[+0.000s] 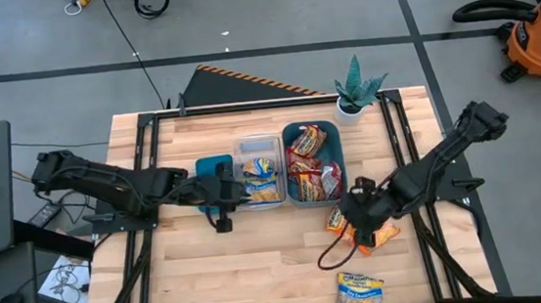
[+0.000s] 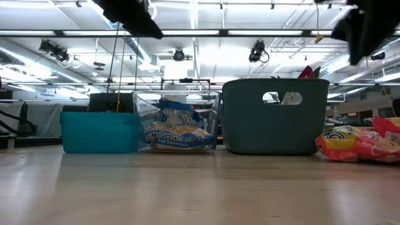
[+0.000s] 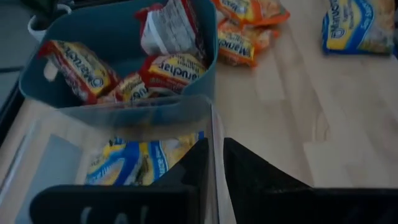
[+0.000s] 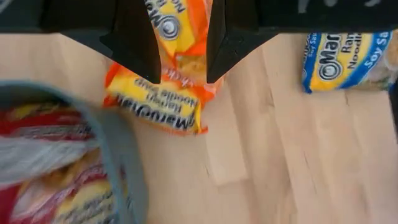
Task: Sort Maruchan noodles
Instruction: Put the orange noodle pack into the left blue bin
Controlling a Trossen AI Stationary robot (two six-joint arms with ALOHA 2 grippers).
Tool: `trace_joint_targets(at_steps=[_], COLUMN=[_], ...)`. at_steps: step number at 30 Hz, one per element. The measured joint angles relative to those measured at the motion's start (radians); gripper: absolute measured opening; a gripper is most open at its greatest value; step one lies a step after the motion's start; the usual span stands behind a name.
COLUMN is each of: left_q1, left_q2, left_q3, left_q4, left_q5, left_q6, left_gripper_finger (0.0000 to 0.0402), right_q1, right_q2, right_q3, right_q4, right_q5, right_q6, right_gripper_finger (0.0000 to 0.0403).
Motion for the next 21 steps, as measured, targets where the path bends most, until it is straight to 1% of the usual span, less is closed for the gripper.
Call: trace_joint_targets(at_steps=[3,7,16,21], left_q1=[0.0,0.0,0.003,0.003], left_q2=[-0.001,0.001,0.001,0.001], left_q3=[-0.007,-0.009,-0.008,-0.008], left_q4=[0.013,0.012,0.034,0.035], left_q5=[0.0,0.0,0.0,0.0], left_q6=[-0.008,0.001,0.027,0.028], left_gripper_finger=[0.0055,0.0055,0.0055,0.0055], right_q1=[0.011,0.033,0.06,0.057], right_q2=[0.056,0.127,0.263,0.314], right_q3=[-0.003,-0.003,-0.003,-0.003], right_q4=[-0.071,-0.093,-0.047,-0.041], right_q5=[-0.041,-0.05,0.014,0.017], right_q6=[0.057,0.078,0.031,0.006], right_gripper_finger=[0.0134,0.0134,0.0134,0.0134])
